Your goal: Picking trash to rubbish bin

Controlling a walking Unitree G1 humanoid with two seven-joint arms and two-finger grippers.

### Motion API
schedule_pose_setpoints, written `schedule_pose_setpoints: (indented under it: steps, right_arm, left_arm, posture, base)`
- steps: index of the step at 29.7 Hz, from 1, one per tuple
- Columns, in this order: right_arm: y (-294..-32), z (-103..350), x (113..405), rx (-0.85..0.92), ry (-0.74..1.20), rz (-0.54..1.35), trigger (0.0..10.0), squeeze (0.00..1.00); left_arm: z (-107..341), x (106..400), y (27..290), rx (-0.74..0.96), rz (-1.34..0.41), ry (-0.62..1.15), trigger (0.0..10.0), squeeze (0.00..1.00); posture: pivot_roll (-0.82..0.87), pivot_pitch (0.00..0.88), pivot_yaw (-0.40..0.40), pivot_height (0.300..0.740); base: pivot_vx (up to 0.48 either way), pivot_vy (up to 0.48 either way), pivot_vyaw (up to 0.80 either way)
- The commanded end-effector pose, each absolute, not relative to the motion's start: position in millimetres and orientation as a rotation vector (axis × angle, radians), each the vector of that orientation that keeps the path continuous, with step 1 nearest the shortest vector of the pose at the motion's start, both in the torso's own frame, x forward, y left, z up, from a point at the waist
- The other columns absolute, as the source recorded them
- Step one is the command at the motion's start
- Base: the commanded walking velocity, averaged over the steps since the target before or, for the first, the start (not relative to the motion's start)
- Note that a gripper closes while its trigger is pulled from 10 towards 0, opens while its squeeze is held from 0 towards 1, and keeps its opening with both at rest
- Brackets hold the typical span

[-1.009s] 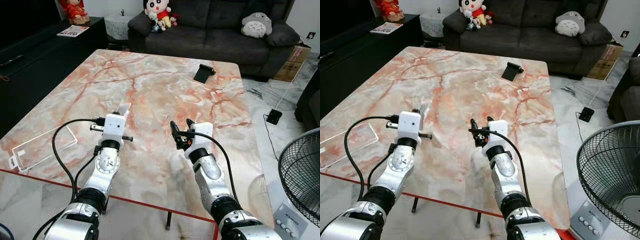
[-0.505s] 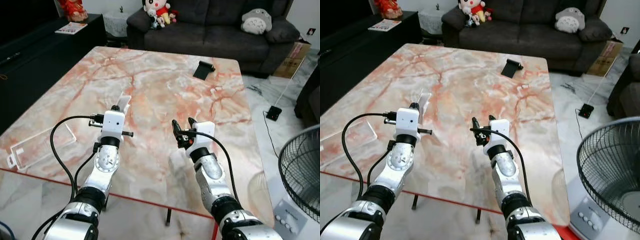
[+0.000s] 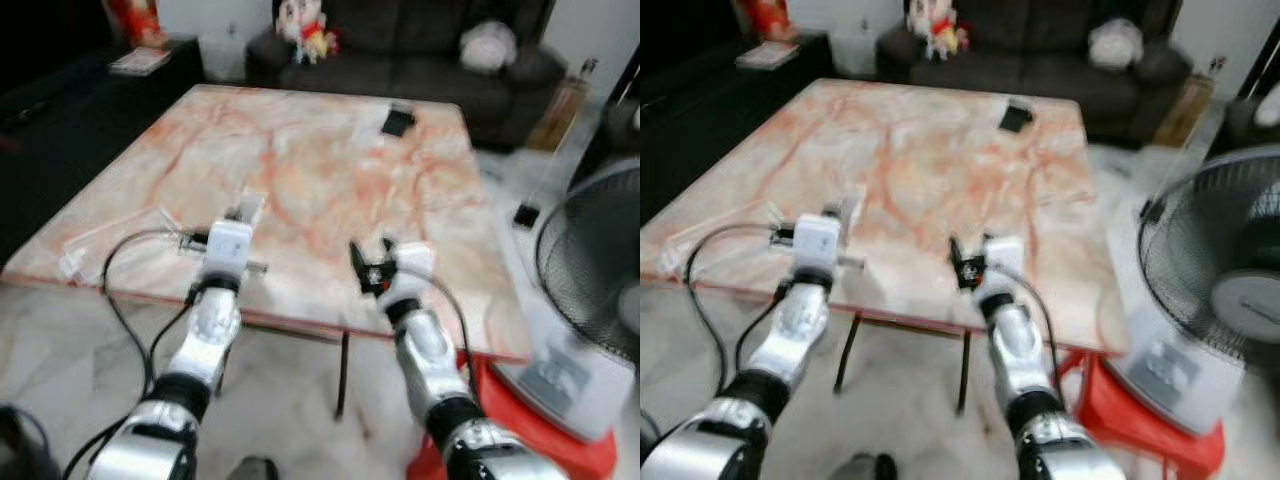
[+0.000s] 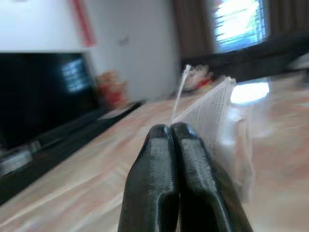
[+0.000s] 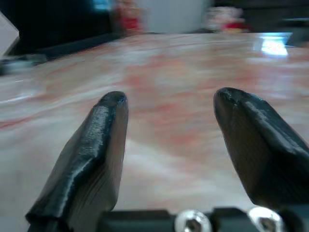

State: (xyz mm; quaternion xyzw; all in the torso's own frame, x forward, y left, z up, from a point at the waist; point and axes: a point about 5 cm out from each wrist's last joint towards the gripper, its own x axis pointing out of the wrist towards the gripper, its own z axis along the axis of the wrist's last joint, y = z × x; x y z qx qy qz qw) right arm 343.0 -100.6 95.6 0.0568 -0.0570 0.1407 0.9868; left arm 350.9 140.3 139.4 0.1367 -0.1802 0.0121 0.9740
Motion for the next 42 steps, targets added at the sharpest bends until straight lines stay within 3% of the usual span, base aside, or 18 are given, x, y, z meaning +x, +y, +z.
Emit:
schedule_pose_setpoints:
  steps: [1, 21, 27, 29, 34, 42]
  right_arm:
    - [-95.5, 91.5, 339.3, 0.122, -0.105, 0.293, 10.0, 0.0]
    - [-100.2, 78.7, 335.4, 0.114, -0.042, 0.284, 10.0, 0.0]
    - [-122.4, 30.0, 313.1, 0.11, 0.216, 0.219, 10.0, 0.0]
    - [-124.3, 26.4, 310.9, 0.114, 0.235, 0.212, 10.0, 0.0]
    - [-148.7, -18.0, 274.8, 0.116, 0.472, 0.123, 10.0, 0.0]
    - [-165.0, -58.8, 225.3, 0.101, 0.718, 0.06, 10.0, 0.0]
  left_arm:
    - [130.0, 348.6, 142.2, 0.291, 0.022, -0.324, 10.0, 0.0]
    - [118.3, 348.5, 148.3, 0.296, 0.007, -0.255, 10.0, 0.0]
    - [63.4, 334.6, 171.2, 0.221, 0.032, 0.086, 10.0, 0.0]
    - [59.6, 332.9, 172.8, 0.215, 0.032, 0.11, 10.0, 0.0]
    - [17.7, 305.8, 187.7, 0.182, 0.015, 0.34, 10.0, 0.0]
    - [-21.0, 269.2, 202.6, 0.189, 0.03, 0.562, 10.0, 0.0]
  posture:
    - [0.01, 0.0, 0.001, 0.74]
    - [0.02, 0.0, -0.001, 0.74]
    - [0.03, 0.0, -0.003, 0.74]
    - [0.03, 0.0, -0.003, 0.74]
    - [0.03, 0.0, -0.009, 0.74]
    - [0.03, 0.0, -0.007, 0.74]
  base:
    - [-0.345, 0.0, 0.0]
    - [-0.285, 0.0, 0.0]
    - [0.0, 0.0, 0.0]
    - [0.0, 0.0, 0.0]
    - [0.0, 0.0, 0.0]
    - [0.0, 0.0, 0.0]
